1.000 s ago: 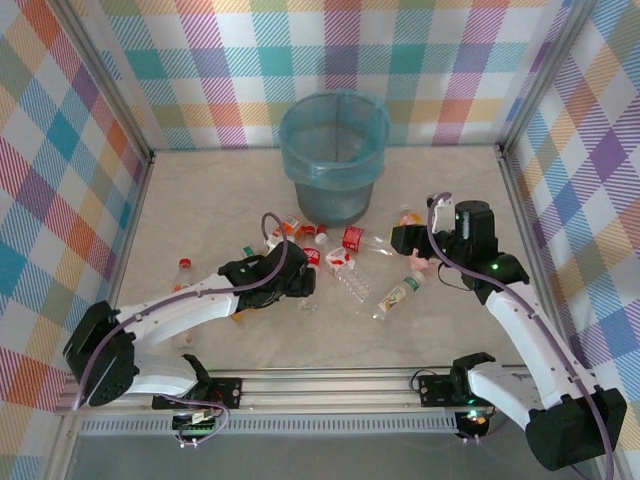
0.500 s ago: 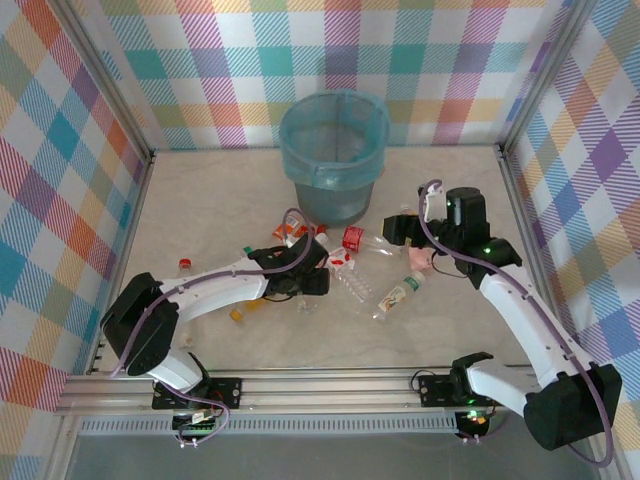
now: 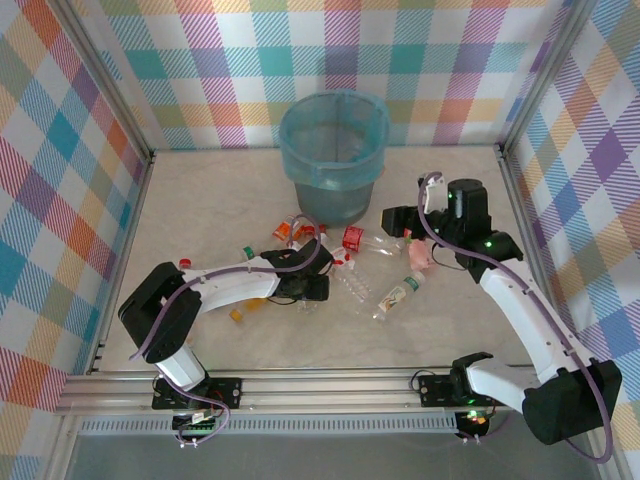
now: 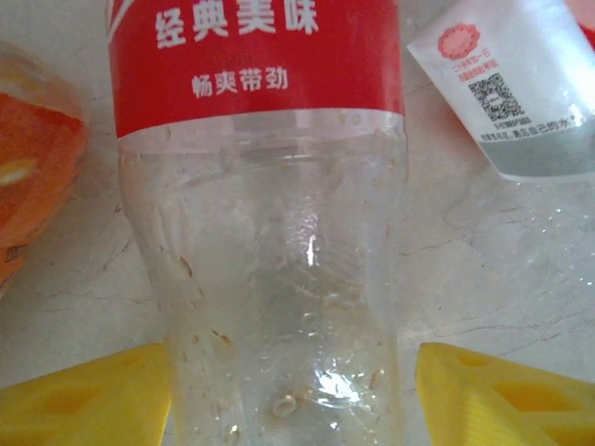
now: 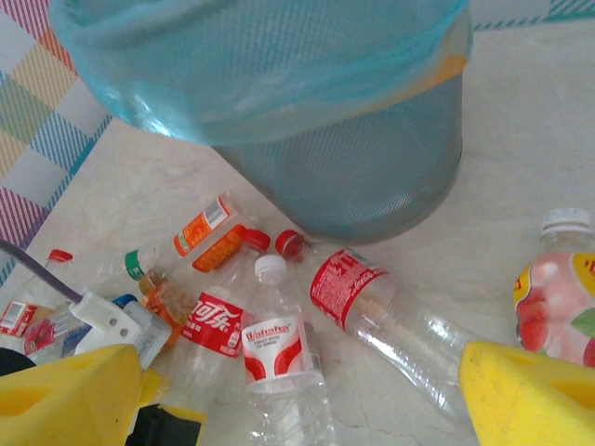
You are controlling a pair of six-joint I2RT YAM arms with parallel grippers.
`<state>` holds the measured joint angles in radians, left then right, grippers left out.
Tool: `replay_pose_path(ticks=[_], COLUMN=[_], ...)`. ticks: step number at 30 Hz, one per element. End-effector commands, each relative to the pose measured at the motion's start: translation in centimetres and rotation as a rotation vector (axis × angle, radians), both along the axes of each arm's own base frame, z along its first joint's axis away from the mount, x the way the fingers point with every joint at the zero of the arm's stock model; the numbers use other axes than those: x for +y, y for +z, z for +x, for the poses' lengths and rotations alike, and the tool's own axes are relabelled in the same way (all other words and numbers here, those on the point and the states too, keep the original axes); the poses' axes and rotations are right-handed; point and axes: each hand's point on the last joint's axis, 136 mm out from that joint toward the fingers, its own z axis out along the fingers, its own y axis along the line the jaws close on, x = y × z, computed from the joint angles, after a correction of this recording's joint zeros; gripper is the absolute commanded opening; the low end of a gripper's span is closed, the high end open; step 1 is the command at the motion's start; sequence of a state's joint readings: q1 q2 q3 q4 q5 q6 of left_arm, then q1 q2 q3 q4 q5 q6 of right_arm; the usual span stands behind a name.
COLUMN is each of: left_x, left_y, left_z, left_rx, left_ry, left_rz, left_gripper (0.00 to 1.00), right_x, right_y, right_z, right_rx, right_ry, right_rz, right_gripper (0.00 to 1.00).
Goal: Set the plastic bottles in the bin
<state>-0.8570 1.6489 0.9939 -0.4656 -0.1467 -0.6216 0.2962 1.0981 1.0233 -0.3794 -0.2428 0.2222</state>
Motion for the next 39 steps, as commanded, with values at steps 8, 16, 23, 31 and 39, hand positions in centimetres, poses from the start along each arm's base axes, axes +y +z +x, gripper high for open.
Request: replay_pose_path(ticks=[8,16,23,31,39], left_x=[0.6,2.0,5.1,7.6,6.0], left_y=[2.9,7.0,13.5,20.5,24.6], left_z=[-0.8,-1.8,-4.0,-7.5,-9.0], left_rx=[-0.048,-0.151,-0.405,-0.695,-0.791], left_ry=[-0.015,-0.043,-0.173,-0.369,-0.561], left_rz=[-0.039,-0.084,-0.165,-0.307,-0.346], left_gripper=[0.53,0.52,0.50,0.48,0.46], right_x=[-0.5,0.4,3.4,8.5,15.7], right_y=[4.2,7.5,12.8,16.4,18.2], right_z=[0.1,-0.5,-3.2,-6.7,-9.2], right_rx=[-0.136,-0.218,-0.398,-0.406,-0.334], right_ry=[-0.029,0.027,0.252,0.632,0.898], right_rz=[0.003,0.070,0.210,0.355,0.349], right_gripper=[0.96,0.97,0.90,0.80,0.70])
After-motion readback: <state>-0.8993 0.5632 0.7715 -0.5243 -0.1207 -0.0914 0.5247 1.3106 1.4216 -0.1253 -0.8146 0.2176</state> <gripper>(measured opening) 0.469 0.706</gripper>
